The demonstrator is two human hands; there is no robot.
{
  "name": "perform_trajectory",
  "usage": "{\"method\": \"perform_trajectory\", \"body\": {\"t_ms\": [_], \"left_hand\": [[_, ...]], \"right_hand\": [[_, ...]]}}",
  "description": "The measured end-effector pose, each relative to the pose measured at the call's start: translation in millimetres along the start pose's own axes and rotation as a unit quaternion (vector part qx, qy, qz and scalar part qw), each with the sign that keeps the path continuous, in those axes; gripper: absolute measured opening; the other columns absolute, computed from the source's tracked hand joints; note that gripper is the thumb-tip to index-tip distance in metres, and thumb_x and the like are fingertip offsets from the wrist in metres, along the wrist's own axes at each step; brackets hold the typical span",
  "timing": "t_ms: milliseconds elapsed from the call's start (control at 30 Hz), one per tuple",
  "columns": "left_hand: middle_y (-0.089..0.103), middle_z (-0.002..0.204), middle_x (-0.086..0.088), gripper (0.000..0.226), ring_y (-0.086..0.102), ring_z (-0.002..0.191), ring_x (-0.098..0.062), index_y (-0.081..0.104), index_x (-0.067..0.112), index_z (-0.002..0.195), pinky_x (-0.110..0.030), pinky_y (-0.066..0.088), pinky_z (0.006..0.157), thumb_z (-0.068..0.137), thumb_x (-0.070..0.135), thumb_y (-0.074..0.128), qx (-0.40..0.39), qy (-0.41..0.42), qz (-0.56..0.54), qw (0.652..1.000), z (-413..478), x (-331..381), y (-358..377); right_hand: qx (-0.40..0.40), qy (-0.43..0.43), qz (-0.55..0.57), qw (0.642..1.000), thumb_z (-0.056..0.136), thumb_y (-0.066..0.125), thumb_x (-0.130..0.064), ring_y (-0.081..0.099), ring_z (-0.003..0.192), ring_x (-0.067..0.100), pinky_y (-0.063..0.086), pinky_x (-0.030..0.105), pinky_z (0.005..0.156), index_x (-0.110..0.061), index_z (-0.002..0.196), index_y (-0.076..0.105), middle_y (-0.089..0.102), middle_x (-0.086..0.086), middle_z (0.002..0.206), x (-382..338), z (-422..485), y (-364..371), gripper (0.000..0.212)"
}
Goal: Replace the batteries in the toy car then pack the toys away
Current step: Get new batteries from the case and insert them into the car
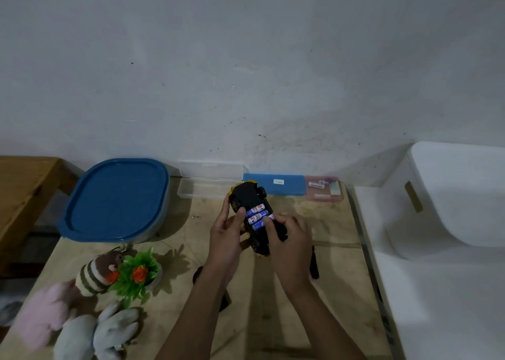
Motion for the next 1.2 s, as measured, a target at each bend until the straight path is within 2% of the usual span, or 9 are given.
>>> {"method": "perform_trajectory", "body": {"t_ms": [133, 367, 567, 700, 800, 933, 1000, 1100, 1200], "left_hand": [[0.077, 0.095, 0.009, 0.052, 0.071, 0.085, -0.018, 0.045, 0.047, 0.140, -0.040, 0.059, 0.072, 0.099, 0.016, 0.056, 0.008, 0.020, 0.013, 1.000, -5.7, 1.5, 1.3], [0.075, 0.104, 0.002, 0.052, 0.073, 0.088, -0.018, 0.047, 0.045, 0.140, -0.041, 0.060, 0.074, 0.098, 0.015, 0.057, -0.002, 0.032, 0.033, 0.999, -16.6, 5.3, 0.5], [0.075, 0.109, -0.008, 0.055, 0.069, 0.102, -0.028, 0.041, 0.041, 0.145, -0.048, 0.060, 0.083, 0.097, 0.019, 0.058, -0.029, 0.023, 0.056, 0.998, -22.0, 12.4, -2.5], [0.075, 0.107, -0.006, 0.056, 0.069, 0.096, -0.026, 0.040, 0.041, 0.146, -0.048, 0.060, 0.081, 0.097, 0.018, 0.058, -0.042, 0.017, 0.055, 0.997, -24.1, 12.9, -3.4], [0.076, 0.106, -0.005, 0.056, 0.069, 0.100, -0.028, 0.040, 0.041, 0.146, -0.047, 0.060, 0.080, 0.098, 0.018, 0.058, -0.042, 0.011, 0.056, 0.997, -22.9, 10.8, -4.5], [0.076, 0.105, -0.001, 0.055, 0.070, 0.093, -0.026, 0.042, 0.041, 0.146, -0.041, 0.060, 0.071, 0.098, 0.017, 0.057, -0.031, 0.000, 0.050, 0.998, -20.4, 8.8, -7.5], [0.076, 0.102, 0.000, 0.055, 0.069, 0.091, -0.025, 0.042, 0.040, 0.146, -0.041, 0.059, 0.070, 0.098, 0.016, 0.056, -0.028, -0.006, 0.046, 0.999, -17.5, 9.2, -10.3], [0.076, 0.099, 0.003, 0.055, 0.068, 0.090, -0.025, 0.042, 0.040, 0.146, -0.040, 0.059, 0.069, 0.098, 0.016, 0.056, -0.031, -0.009, 0.040, 0.999, -14.0, 11.1, -13.3], [0.078, 0.092, 0.007, 0.057, 0.067, 0.092, -0.026, 0.039, 0.038, 0.148, -0.043, 0.059, 0.076, 0.099, 0.016, 0.055, -0.039, -0.007, 0.041, 0.998, -11.5, 13.2, -13.8]], "right_hand": [[-0.028, -0.011, -0.013, 0.999, 0.094, 0.060, -0.032, 0.048, 0.087, -0.011, 0.036, -0.003, 0.073, -0.019, 0.105, 0.070, 0.064, -0.006, 0.104, -3.1, -7.2, -5.5, 0.020], [-0.094, -0.068, -0.078, 0.990, 0.096, 0.056, -0.038, 0.053, 0.090, 0.003, 0.041, 0.010, 0.069, -0.024, 0.113, 0.069, 0.059, -0.006, 0.106, -2.3, -12.2, -13.9, 0.026], [-0.197, 0.215, 0.204, 0.934, 0.088, 0.069, -0.036, 0.060, 0.095, -0.002, 0.050, 0.014, 0.071, -0.023, 0.116, 0.052, 0.060, -0.014, 0.111, -0.6, 0.3, -29.4, 0.035], [-0.284, 0.236, 0.223, 0.902, 0.096, 0.058, -0.033, 0.063, 0.062, -0.010, 0.041, 0.005, 0.047, -0.019, 0.112, 0.066, 0.071, -0.006, 0.095, -5.2, 1.9, -35.9, 0.023], [-0.306, 0.233, 0.205, 0.900, 0.096, 0.056, -0.035, 0.062, 0.061, -0.013, 0.042, 0.006, 0.048, -0.022, 0.113, 0.066, 0.070, -0.009, 0.093, -8.3, 3.6, -37.7, 0.024], [-0.310, 0.165, 0.123, 0.928, 0.094, 0.057, -0.043, 0.065, 0.096, 0.005, 0.050, 0.024, 0.085, -0.028, 0.113, 0.067, 0.070, -0.012, 0.106, 10.3, 19.8, -43.6, 0.026], [-0.269, 0.097, -0.056, 0.957, 0.092, 0.057, -0.045, 0.060, 0.104, 0.013, 0.048, 0.030, 0.087, -0.028, 0.117, 0.065, 0.066, -0.008, 0.114, 35.7, 32.5, -47.8, 0.031], [-0.278, -0.035, -0.344, 0.896, 0.083, 0.060, -0.055, 0.049, 0.113, 0.021, 0.039, 0.037, 0.093, -0.029, 0.123, 0.062, 0.057, -0.001, 0.121, 67.6, 37.7, -47.0, 0.048], [-0.301, -0.080, -0.425, 0.850, 0.073, 0.065, -0.066, 0.041, 0.118, 0.022, 0.034, 0.038, 0.095, -0.028, 0.124, 0.061, 0.047, 0.001, 0.126, 83.7, 37.9, -43.2, 0.064]]}}
Point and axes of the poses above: each hand's wrist, its own z-axis towards the middle knuckle, its own y-axis out of the palm, x = y × z, the point moved 2 cm from there along z, towards the middle knuckle
